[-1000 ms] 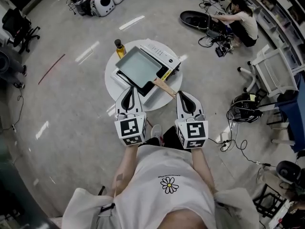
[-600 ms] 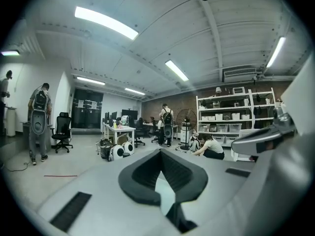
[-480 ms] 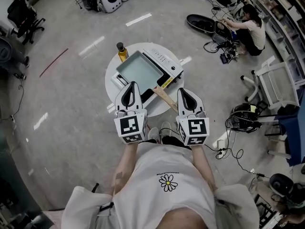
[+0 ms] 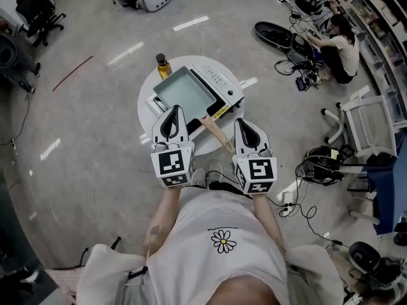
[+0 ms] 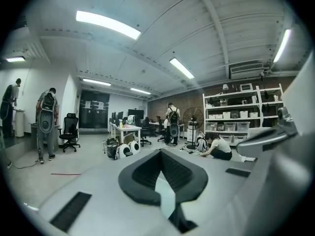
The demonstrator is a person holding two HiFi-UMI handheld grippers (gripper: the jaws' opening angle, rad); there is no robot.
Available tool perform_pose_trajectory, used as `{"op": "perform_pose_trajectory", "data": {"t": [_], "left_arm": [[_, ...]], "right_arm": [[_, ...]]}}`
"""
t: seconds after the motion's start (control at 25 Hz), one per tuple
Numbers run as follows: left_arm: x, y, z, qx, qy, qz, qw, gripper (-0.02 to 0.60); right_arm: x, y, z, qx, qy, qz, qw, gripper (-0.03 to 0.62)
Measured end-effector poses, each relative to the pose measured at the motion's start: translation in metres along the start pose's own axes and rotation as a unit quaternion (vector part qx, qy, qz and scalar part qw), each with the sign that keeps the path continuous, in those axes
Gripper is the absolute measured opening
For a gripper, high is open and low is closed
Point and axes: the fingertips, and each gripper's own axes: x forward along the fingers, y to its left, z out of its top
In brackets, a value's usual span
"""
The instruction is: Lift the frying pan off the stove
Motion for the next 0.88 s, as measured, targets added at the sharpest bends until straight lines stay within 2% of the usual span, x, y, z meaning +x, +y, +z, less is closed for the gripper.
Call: {"op": "perform_pose_trajectory", "data": {"t": [0.16,0.44,0.88], "left_arm": [[0.003,-0.002,0.0,0.005,0.008,0.006,0.9999,-0.002],[-0.002,0.002,-0.007,0.0,0.012,0.031,0.9994,-0.002],[-0.012,0.009,-0.02,-0.011,0.023,0.074,0.997,-0.002]], "right_arm": [[0.007,-0.011,0.015,0.003,-0.011,0.016,1.0,0.003],[0.019,-0.017,0.024,0.017,-0.005,0.085,0.996,0.103],[0.044,-0.007,0.014,0.034,0.047,0.194,0.979,0.36]]}}
